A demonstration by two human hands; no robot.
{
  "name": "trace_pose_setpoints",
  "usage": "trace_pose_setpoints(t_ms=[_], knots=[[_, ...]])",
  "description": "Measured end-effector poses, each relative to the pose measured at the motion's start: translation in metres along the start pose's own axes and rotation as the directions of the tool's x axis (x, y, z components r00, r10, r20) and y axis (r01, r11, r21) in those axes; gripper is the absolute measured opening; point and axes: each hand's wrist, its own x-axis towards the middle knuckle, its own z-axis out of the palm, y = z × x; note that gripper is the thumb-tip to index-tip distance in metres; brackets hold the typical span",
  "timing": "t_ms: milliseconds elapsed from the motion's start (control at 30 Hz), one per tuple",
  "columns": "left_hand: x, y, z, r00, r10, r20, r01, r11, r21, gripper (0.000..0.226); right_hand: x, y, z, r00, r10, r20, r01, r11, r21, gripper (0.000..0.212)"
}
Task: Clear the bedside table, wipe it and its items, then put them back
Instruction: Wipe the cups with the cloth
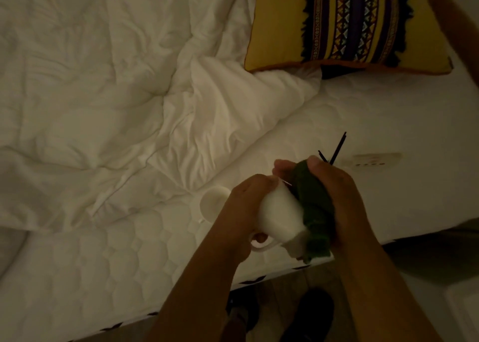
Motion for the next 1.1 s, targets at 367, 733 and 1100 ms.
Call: trace_pose_setpoints(t_ms=[367, 733, 1100], knots=[[0.003, -0.025, 0.019, 0.982, -0.110, -0.152, 0.020, 0.866, -0.499, 0.020, -0.024, 0.004, 0.036, 0.794, -0.165, -0.585, 0.152, 0.986, -0.073, 0.017], [0.081, -0.049, 0.017, 0.744, 0.661, 0.096, -0.313, 0.218, 0.924, 0.064, -0.036, 0.077, 0.011, 0.776, 0.047, -0.628, -0.175, 0.974, -0.143, 0.012], [0.125, -0.072, 0.003, 0.884, 0.458, 0.094, -0.051, -0.106, 0.993, 0.075, -0.006, 0.080, -0.063, 0.746, -0.084, -0.660, -0.182, 0.928, -0.324, 0.030]])
